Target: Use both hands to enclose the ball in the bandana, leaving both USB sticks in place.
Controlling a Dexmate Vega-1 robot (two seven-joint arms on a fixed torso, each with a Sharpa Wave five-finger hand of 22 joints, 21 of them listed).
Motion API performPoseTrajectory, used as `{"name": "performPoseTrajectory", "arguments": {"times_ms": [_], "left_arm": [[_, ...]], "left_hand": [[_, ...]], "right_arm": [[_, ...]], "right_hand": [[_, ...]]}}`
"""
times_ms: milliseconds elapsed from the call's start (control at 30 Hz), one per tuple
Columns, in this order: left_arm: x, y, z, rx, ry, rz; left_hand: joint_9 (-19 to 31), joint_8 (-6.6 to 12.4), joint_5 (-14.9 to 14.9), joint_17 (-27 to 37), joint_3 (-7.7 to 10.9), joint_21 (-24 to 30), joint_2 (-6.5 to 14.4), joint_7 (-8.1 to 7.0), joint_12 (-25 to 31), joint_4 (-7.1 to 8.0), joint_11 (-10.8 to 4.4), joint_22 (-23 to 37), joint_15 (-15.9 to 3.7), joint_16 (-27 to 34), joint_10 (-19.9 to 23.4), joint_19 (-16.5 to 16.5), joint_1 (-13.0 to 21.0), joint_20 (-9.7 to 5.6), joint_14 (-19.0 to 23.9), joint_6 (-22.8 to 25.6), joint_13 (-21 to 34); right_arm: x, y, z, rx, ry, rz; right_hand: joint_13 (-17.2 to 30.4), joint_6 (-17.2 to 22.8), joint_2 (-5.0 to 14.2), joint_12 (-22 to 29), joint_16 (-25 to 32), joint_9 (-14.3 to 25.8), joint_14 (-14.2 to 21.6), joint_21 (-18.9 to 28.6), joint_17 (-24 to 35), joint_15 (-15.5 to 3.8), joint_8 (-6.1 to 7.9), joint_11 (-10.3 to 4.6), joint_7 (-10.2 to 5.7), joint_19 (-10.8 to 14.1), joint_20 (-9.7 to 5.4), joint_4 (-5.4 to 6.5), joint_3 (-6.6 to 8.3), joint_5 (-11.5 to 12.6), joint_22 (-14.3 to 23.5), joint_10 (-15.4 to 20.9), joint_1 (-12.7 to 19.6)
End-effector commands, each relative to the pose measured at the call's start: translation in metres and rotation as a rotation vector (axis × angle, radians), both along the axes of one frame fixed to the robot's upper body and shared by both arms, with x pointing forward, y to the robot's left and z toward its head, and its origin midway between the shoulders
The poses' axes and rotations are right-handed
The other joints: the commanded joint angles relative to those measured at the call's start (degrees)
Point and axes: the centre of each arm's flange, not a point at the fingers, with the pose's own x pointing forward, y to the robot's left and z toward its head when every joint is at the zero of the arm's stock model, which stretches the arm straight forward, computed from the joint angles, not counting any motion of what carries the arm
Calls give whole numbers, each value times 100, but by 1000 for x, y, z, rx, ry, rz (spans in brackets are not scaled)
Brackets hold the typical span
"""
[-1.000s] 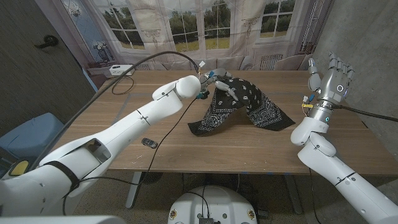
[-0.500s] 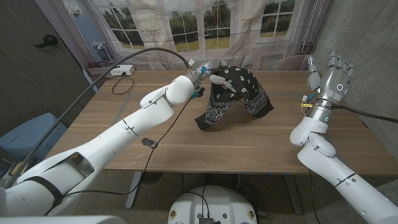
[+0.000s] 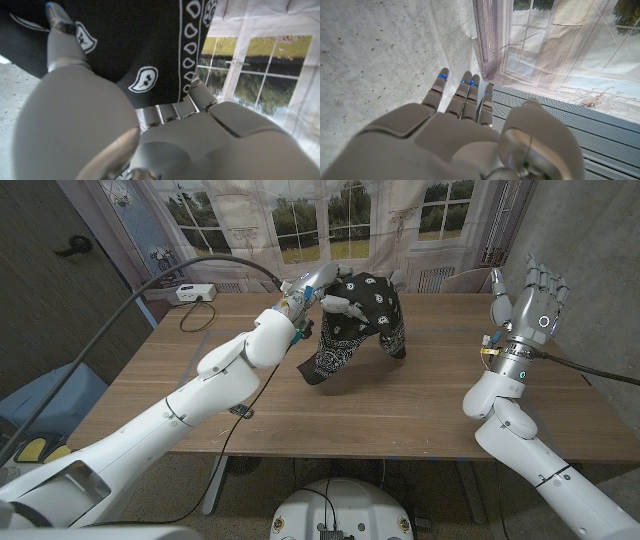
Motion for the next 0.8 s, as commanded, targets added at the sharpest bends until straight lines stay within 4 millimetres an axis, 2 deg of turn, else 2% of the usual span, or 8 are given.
{"name": "performPoseTrajectory", "arguments": {"times_ms": [33, 200, 433, 633, 800], "left_arm": [[-84, 10, -15, -26, -375, 236], [-106, 3, -23, -23, -541, 375], [-128, -3, -25, -33, -668, 490], [-130, -6, -24, -63, -778, 566], [-120, -4, 0, 7, -662, 526]], "left_hand": [[276, 114, 8, 14, 1014, 54, 1918, 562, -17, 807, -333, 12, -371, -11, 338, -36, 1727, -152, 292, 789, 111], [263, 117, 2, 27, 1025, 90, 1899, 501, -34, 813, -384, 8, -378, -27, 349, -36, 1696, -177, 324, 820, 122], [238, 117, -2, 49, 1042, 140, 1854, 432, -67, 816, -456, -1, -387, -55, 396, -58, 1642, -217, 380, 862, 133], [218, 113, -2, 65, 1063, 178, 1831, 395, -103, 823, -513, -8, -392, -89, 430, -92, 1594, -241, 403, 884, 139], [191, 102, -8, 80, 1092, 202, 1801, 322, -182, 830, -594, -11, -399, -162, 442, -240, 1524, -225, 390, 893, 145]], "right_arm": [[-10, 11, 0, -36, -44, 8], [-14, 13, 0, -45, -57, 11], [-16, 16, 1, -54, -59, 15], [-15, 16, 0, -54, -58, 34], [-13, 17, 1, -57, -55, 51]], "right_hand": [[14, 49, -14, -27, -1, 14, -25, -17, 8, -150, -19, -33, 18, 40, 14, -11, 29, -39, 25, -3, -21], [17, 45, -16, -29, -4, 14, -21, -28, 5, -156, -26, -27, 19, 57, 11, -12, 34, -40, 25, 9, -22], [22, 46, -24, -36, -8, 14, -15, -34, 2, -142, -34, -6, 12, 95, 5, -11, 37, -43, 26, 11, -28], [27, 43, -34, -39, -11, 14, -7, -50, -3, -148, -41, -26, 12, 110, 13, -13, 38, -44, 27, 24, -33], [30, 40, -46, -45, -13, 15, -2, -58, -6, -146, -47, -6, 19, 126, 15, -17, 37, -44, 28, 23, -34]]}}
